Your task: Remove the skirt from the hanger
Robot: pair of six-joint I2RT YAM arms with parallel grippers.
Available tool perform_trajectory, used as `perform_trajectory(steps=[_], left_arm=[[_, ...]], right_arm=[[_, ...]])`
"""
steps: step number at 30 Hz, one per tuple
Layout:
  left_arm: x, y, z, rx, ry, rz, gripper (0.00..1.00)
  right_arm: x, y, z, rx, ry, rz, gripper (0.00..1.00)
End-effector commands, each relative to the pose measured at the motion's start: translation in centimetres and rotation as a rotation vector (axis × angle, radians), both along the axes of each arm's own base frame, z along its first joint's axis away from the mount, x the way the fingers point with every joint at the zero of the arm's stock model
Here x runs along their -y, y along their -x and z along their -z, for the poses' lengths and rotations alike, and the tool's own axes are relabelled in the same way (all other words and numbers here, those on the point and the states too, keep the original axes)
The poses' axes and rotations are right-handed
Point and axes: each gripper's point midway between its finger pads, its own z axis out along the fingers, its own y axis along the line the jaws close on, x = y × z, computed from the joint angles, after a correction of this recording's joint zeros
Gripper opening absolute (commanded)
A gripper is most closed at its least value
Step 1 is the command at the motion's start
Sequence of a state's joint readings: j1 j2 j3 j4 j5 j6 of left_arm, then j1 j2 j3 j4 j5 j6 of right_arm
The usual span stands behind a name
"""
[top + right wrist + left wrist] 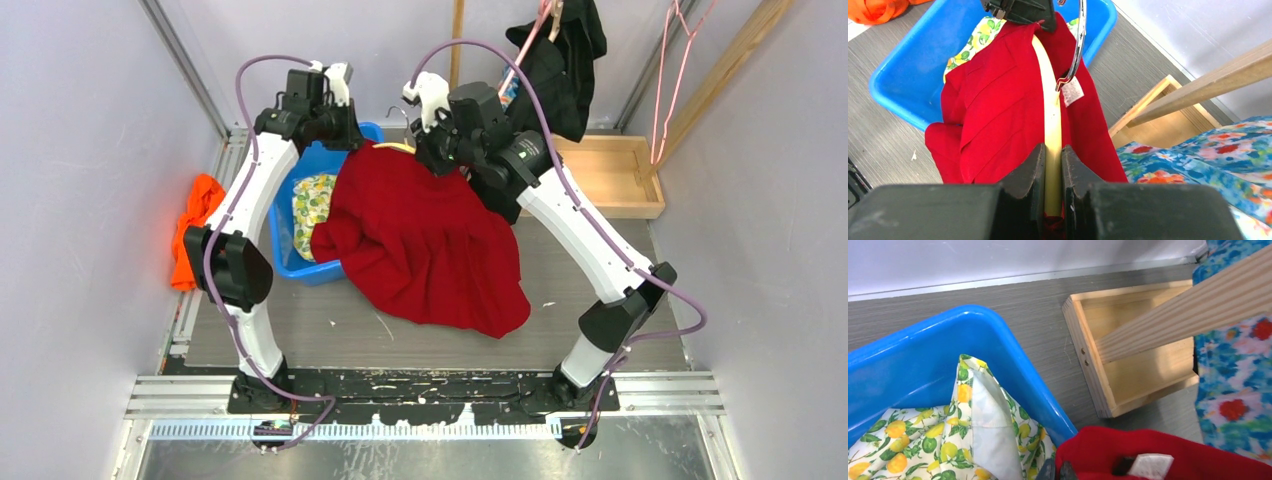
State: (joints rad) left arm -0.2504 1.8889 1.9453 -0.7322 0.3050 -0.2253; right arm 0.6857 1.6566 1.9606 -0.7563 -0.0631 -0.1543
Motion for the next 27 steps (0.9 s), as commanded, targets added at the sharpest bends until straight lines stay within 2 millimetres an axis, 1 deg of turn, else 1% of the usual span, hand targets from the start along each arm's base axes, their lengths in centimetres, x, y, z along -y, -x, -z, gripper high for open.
perform_trajectory(steps=[1, 2, 5, 7, 10, 14, 17, 18, 20, 23, 25, 27], left_arm=[[1.6, 0.4, -4.4, 0.074, 0.025, 0.050, 0.00], [1.5, 0.3, -5.8, 0.101, 0.023, 0.045, 0.00], [1.0, 0.5, -9.1, 0.161, 0.015, 0.032, 0.00], [0.9, 0.8, -10.7, 0.196, 0.028, 0.023, 0.00], [0.9, 1.4, -11.7, 0.211, 0.053, 0.015, 0.00], [0.7, 2.5, -12.5, 0.222, 0.064, 0.015, 0.00], [0.2, 3.4, -13.8, 0.251, 0.063, 0.005, 0.00], [0.0, 3.7, -14.4, 0.263, 0.063, 0.000, 0.00], [-0.3, 4.3, -15.4, 0.287, 0.066, -0.009, 0.00], [-0.8, 5.0, -16.3, 0.310, 0.063, -0.023, 0.00], [-1.1, 5.2, -16.4, 0.314, 0.054, -0.031, 0.00], [-1.2, 5.4, -16.2, 0.310, 0.047, -0.033, 0.00]], right_arm=[[-3.5, -0.2, -7.6, 0.174, -0.241, -0.075, 0.00], [-3.7, -0.2, -7.1, 0.165, -0.238, -0.078, 0.00], [-4.0, -0.5, -6.1, 0.146, -0.240, -0.072, 0.00], [-4.0, -0.8, -5.8, 0.146, -0.246, -0.054, 0.00], [-4.4, -1.8, -4.8, 0.150, -0.235, -0.041, 0.00], [-5.7, -3.1, -1.9, 0.120, -0.214, -0.048, 0.00], [-5.4, -4.3, 0.2, 0.119, -0.215, 0.018, 0.00], [-4.9, -5.0, 0.7, 0.139, -0.223, 0.068, 0.00], [-3.5, -6.3, 0.7, 0.206, -0.284, 0.169, 0.00], [-1.8, -7.4, -1.3, 0.277, -0.443, 0.277, 0.00], [-1.2, -7.6, -2.4, 0.311, -0.517, 0.310, 0.00], [-0.8, -7.8, -2.6, 0.322, -0.556, 0.342, 0.00]])
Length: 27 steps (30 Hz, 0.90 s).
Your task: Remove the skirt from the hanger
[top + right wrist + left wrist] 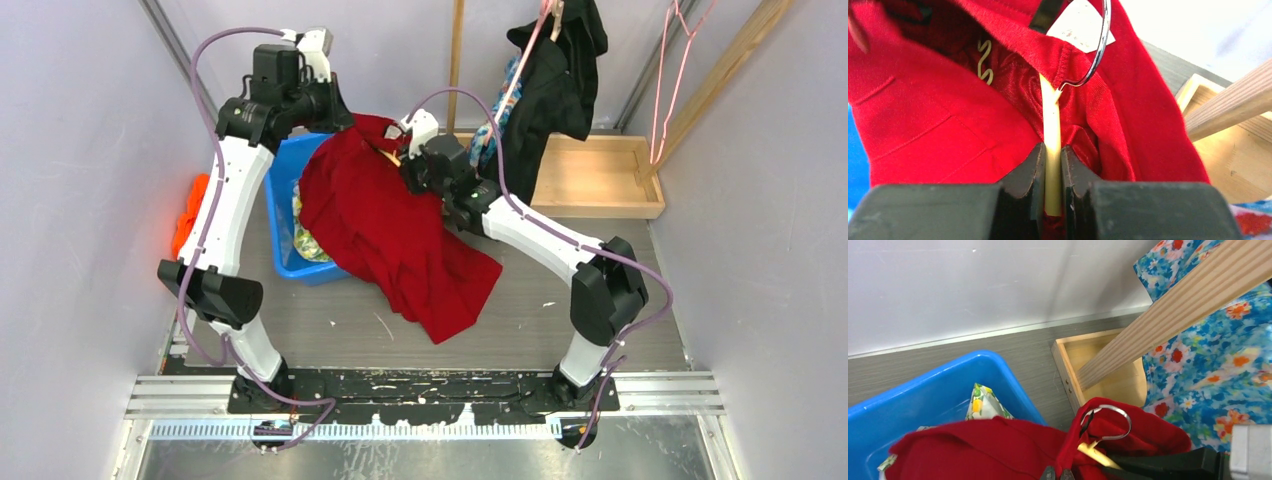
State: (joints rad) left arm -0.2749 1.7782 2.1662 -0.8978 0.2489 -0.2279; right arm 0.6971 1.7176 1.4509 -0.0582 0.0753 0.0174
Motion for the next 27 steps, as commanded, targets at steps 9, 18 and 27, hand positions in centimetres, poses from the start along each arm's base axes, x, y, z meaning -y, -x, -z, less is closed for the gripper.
perform_trajectory(steps=[9, 18, 27], left_arm=[[-1.1, 1.6, -4.3, 0.134, 0.003, -0.028, 0.00], [-1.4, -1.0, -4.3, 0.156, -0.030, -0.063, 0.00], [0.0, -6.0, -4.1, 0.190, 0.016, -0.072, 0.00]], right_arm=[[6.2, 0.3, -16.5, 0.426, -0.445, 0.256, 0.00], [7.5, 5.2, -14.1, 0.345, -0.436, 0.186, 0.00], [9.1, 10.3, -14.1, 0.274, -0.411, 0.142, 0.00]])
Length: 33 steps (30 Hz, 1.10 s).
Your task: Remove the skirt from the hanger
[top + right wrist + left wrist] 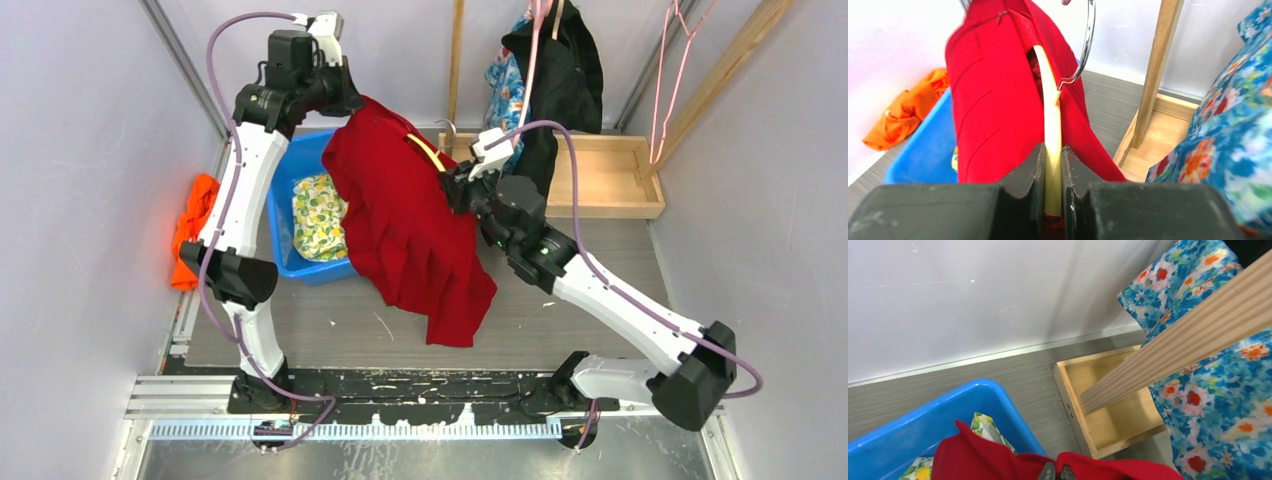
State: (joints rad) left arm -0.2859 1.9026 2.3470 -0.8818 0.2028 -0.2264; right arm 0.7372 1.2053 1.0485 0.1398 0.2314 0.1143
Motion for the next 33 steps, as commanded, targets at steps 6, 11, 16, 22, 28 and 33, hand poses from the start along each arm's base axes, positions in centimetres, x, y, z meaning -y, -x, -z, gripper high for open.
perform_trajectory(steps=[6, 11, 16, 22, 28, 33], left_arm=[[-3.0, -4.5, -0.7, 0.078, 0.021, -0.088, 0.00], [-5.0, -4.9, 1.0, 0.035, 0.010, -0.112, 0.00], [-4.7, -4.2, 0.5, 0.038, 0.029, -0.081, 0.00], [-3.2, -1.4, -2.3, 0.074, 0.108, 0.013, 0.15], [-2.8, 2.7, -6.0, 0.153, 0.192, 0.039, 0.40], [-2.9, 2.2, -3.3, 0.092, 0.181, 0.029, 0.56]], right_arm=[[3.2, 3.9, -3.4, 0.028, -0.107, 0.033, 0.00], [5.0, 4.3, -4.9, 0.072, -0.084, 0.088, 0.00], [4.6, 3.7, -7.0, 0.135, -0.067, 0.081, 0.00], [2.3, 2.7, -9.3, 0.176, -0.069, 0.024, 0.00], [1.5, 2.2, -9.7, 0.184, -0.063, 0.010, 0.00], [1.3, 2.1, -10.5, 0.199, -0.055, 0.001, 0.00]])
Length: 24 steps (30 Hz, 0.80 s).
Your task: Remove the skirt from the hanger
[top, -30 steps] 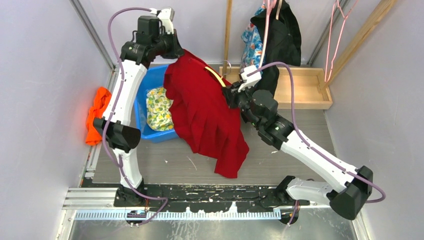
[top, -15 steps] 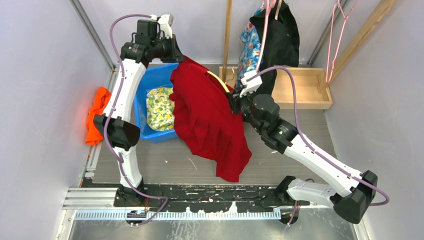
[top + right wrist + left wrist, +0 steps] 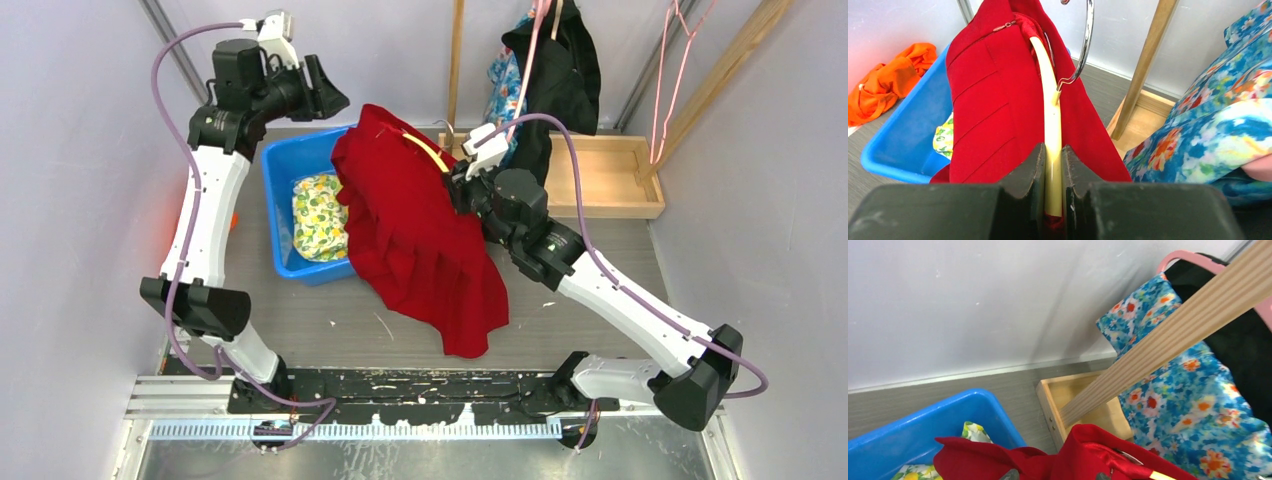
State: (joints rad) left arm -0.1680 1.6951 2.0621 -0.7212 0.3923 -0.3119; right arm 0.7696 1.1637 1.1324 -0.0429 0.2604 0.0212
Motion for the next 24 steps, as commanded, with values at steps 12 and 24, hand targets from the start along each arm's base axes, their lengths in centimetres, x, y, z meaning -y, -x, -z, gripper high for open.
perform_trajectory(steps=[12, 24], left_arm=[[0.9, -4.3, 4.9, -0.030, 0.003, 0.014, 0.73], [2.9, -4.8, 5.5, -0.036, 0.123, 0.056, 0.75]], right_arm=[[1.8, 1.7, -11.0, 0.213, -0.184, 0.004, 0.00], [2.3, 1.9, -12.1, 0.243, -0.171, 0.011, 0.00]])
